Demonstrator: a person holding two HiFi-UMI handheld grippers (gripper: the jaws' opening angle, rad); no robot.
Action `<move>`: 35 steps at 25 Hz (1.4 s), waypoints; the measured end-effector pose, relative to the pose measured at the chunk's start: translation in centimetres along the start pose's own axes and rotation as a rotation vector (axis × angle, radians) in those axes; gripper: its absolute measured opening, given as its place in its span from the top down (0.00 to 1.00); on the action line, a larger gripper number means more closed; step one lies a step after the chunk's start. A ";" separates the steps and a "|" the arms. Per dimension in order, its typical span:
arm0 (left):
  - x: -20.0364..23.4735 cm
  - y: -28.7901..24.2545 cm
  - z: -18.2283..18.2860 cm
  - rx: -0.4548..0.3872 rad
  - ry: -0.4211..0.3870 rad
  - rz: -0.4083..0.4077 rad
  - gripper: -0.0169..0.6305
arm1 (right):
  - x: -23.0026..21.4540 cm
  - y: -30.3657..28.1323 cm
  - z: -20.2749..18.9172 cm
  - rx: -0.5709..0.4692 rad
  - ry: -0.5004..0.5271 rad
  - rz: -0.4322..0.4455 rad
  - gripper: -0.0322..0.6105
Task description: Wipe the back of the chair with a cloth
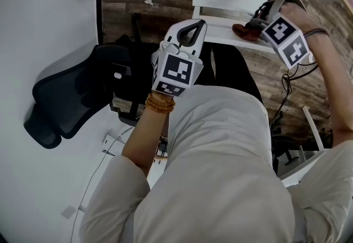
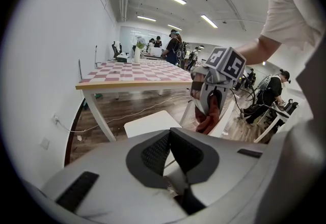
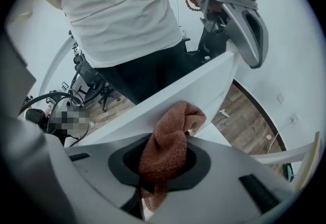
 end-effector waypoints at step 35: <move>-0.2 -0.2 0.2 -0.019 0.014 -0.004 0.92 | 0.5 -5.7 -7.1 0.030 -0.140 0.125 0.81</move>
Point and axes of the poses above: the fingertips, and each gripper's own axes: y backward along the fingers, x to its left, z out of its top, the point moved 2 cm from there along y, backward along the fingers, and after that the axes turned 14 degrees about -x, right-handed, at the moved point
